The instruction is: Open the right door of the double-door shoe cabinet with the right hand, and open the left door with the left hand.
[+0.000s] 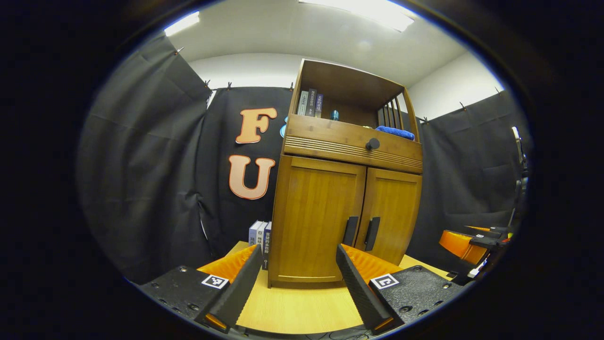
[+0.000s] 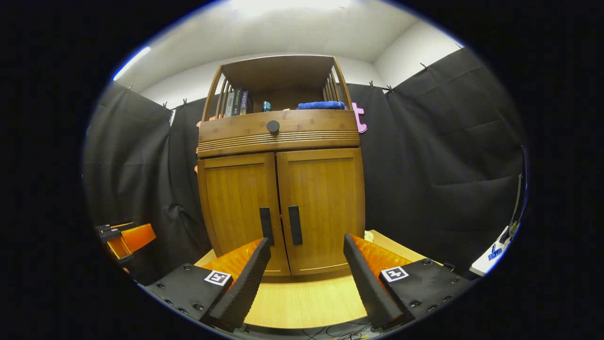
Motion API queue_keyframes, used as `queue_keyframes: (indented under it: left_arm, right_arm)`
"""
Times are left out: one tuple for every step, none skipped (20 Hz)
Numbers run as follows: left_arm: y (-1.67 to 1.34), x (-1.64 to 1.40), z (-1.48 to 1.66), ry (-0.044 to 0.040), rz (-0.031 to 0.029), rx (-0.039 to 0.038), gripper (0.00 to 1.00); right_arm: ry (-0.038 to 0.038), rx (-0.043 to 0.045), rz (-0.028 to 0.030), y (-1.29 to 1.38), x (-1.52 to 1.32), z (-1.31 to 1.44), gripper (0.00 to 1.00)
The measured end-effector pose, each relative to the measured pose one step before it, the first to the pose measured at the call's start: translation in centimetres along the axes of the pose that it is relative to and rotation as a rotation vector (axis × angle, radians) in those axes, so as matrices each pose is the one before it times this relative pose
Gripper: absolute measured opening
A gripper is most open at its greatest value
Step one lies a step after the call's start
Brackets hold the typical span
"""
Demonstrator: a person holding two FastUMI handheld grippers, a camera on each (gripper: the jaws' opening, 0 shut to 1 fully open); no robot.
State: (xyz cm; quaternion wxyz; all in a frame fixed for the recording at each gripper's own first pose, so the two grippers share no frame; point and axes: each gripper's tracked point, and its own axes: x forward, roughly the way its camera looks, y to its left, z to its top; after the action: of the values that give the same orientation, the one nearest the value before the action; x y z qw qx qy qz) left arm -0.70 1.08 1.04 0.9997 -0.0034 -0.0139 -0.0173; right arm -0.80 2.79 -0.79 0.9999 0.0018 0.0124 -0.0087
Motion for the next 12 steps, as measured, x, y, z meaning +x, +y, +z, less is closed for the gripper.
queue_keyframes:
  left_arm:
    - [0.124,-0.053,0.051,0.00021,0.00244,-0.00047,0.98]
    - [0.113,-0.103,0.180,-0.00187,0.00131,-0.00127,0.98]
    - [0.132,-0.150,0.046,-0.00264,0.00268,-0.00116,0.98]
    - [0.150,0.026,0.000,-0.00289,0.00228,-0.00059,0.98]
    - [0.076,-0.143,0.046,-0.00204,0.00204,-0.00056,0.98]
    - [0.055,-0.012,0.039,-0.00067,0.00196,-0.00159,0.98]
    - [0.083,0.001,0.055,0.00048,-0.00018,-0.00244,0.98]
    - [-0.010,0.027,-0.082,0.00176,-0.00157,-0.00233,0.98]
    - [0.087,0.069,-0.003,0.00076,-0.00044,-0.00062,0.98]
    - [0.037,0.205,-0.071,-0.00019,0.00241,0.00081,0.98]
    - [0.061,0.031,0.071,-0.00029,0.00145,0.00201,0.98]
    - [0.023,0.054,-0.065,0.00133,0.00070,0.00306,0.98]
  right_arm:
    - [0.00142,-0.00011,-0.00067,0.082,0.029,-0.038,1.00]
    - [0.00050,-0.00206,0.00009,0.059,0.010,-0.006,1.00]
    - [-0.00254,-0.00242,-0.00071,0.102,-0.016,0.038,1.00]
    - [-0.00384,-0.00249,-0.00202,0.141,-0.021,0.138,1.00]
    - [-0.00363,-0.00239,-0.00041,0.073,-0.002,0.115,1.00]
    - [-0.00210,-0.00307,-0.00085,0.131,0.063,-0.021,1.00]
    - [0.00118,-0.00256,-0.00227,0.055,0.008,-0.020,1.00]
    - [0.00288,-0.00108,-0.00268,0.060,0.120,-0.168,1.00]
    - [0.00396,0.00088,0.00022,0.082,0.509,-0.054,1.00]
    - [0.00617,0.00269,0.00025,0.114,0.361,-0.165,0.94]
    - [0.00368,0.00419,0.00265,0.261,0.465,-0.172,1.00]
    - [0.00154,0.00316,0.00394,0.282,0.515,-0.106,1.00]
